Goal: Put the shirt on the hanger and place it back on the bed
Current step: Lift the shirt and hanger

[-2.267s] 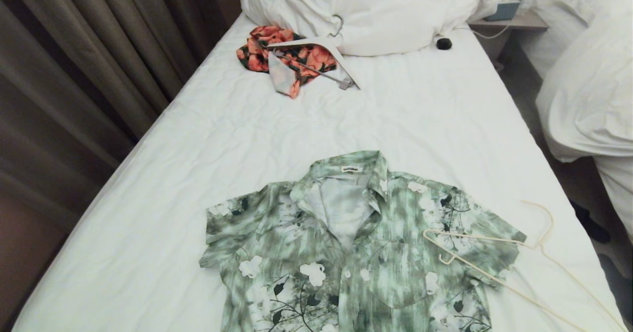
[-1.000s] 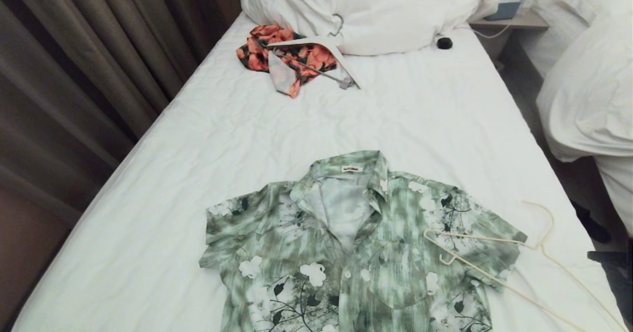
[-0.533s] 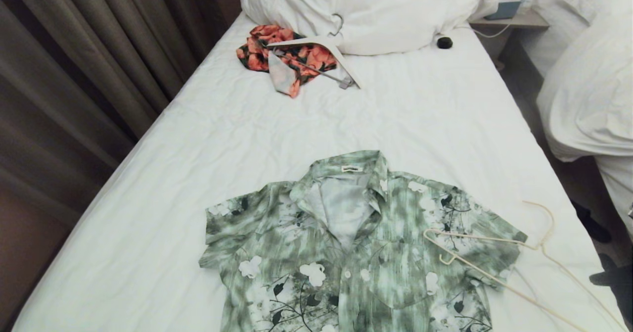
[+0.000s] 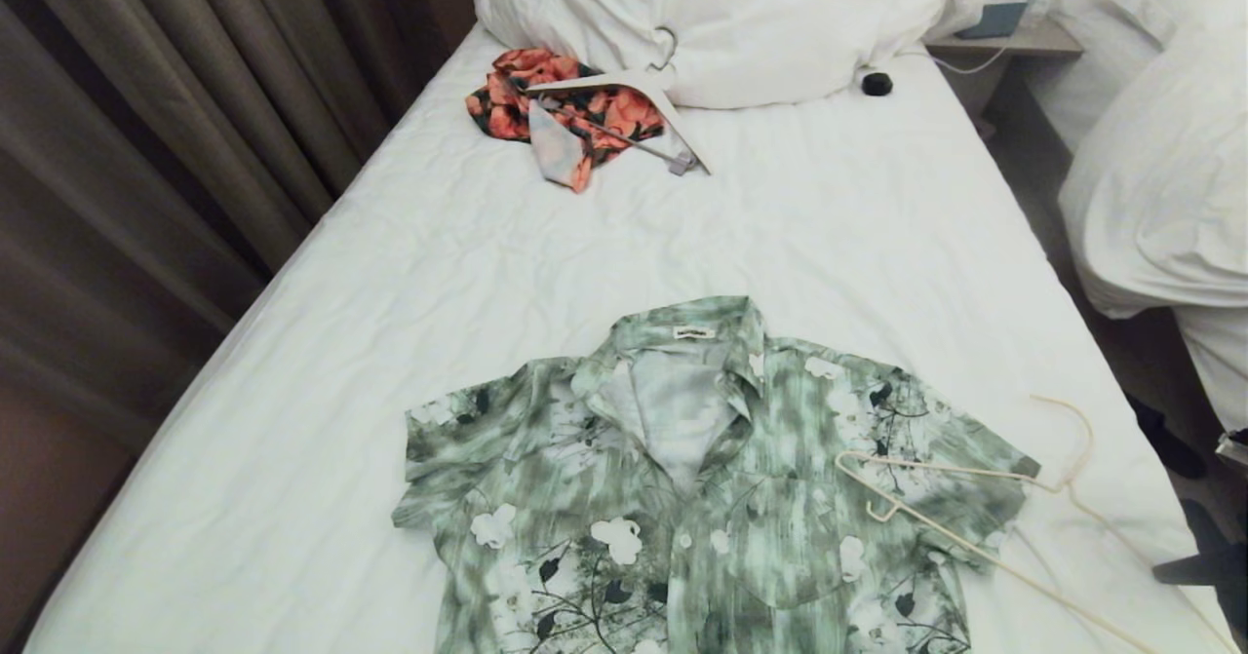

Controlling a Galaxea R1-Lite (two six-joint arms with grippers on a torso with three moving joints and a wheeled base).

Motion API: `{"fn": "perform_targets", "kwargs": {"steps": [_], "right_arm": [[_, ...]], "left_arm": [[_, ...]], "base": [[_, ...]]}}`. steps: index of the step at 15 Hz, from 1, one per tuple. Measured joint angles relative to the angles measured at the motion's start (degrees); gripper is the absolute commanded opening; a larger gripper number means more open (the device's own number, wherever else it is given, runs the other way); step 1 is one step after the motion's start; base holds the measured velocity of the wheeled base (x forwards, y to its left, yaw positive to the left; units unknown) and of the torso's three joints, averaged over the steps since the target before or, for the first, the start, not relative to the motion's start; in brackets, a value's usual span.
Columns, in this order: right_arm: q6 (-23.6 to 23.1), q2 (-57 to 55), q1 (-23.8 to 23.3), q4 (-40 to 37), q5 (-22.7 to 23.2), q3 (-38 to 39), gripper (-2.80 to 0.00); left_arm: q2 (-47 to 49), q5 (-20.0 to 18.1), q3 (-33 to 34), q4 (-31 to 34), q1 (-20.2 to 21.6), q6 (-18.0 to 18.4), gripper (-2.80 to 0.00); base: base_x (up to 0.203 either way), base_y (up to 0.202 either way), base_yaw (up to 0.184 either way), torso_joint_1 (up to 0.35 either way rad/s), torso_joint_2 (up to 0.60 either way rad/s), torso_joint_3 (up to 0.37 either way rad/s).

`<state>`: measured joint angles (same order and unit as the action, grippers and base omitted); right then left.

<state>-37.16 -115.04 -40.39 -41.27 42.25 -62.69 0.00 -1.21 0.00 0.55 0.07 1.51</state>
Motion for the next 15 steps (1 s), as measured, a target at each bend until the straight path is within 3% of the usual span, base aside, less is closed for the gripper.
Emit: {"fn": "perform_targets", "kwargs": {"steps": [1, 8, 12, 15], "right_arm": [[0.0, -0.5, -0.2, 0.0, 0.8, -0.4, 0.00], [0.1, -3.0, -0.3, -0.1, 3.3, -3.1, 0.00], [1.3, -4.0, 2.0, -0.2, 12.0, -2.6, 0.00], [1.7, -5.0, 4.4, -0.3, 13.3, -2.4, 0.00]], "left_arm": [[0.0, 0.0, 0.0, 0.0, 0.0, 0.0, -2.80], [0.0, 0.0, 0.0, 0.0, 0.0, 0.0, -2.80], [0.0, 0.0, 0.0, 0.0, 0.0, 0.0, -2.80], [0.0, 0.0, 0.0, 0.0, 0.0, 0.0, -2.80]], "base": [[0.000, 0.000, 0.000, 0.000, 0.00, 0.000], [0.000, 0.000, 0.000, 0.000, 0.00, 0.000], [0.000, 0.000, 0.000, 0.000, 0.00, 0.000], [0.000, 0.000, 0.000, 0.000, 0.00, 0.000]]}}
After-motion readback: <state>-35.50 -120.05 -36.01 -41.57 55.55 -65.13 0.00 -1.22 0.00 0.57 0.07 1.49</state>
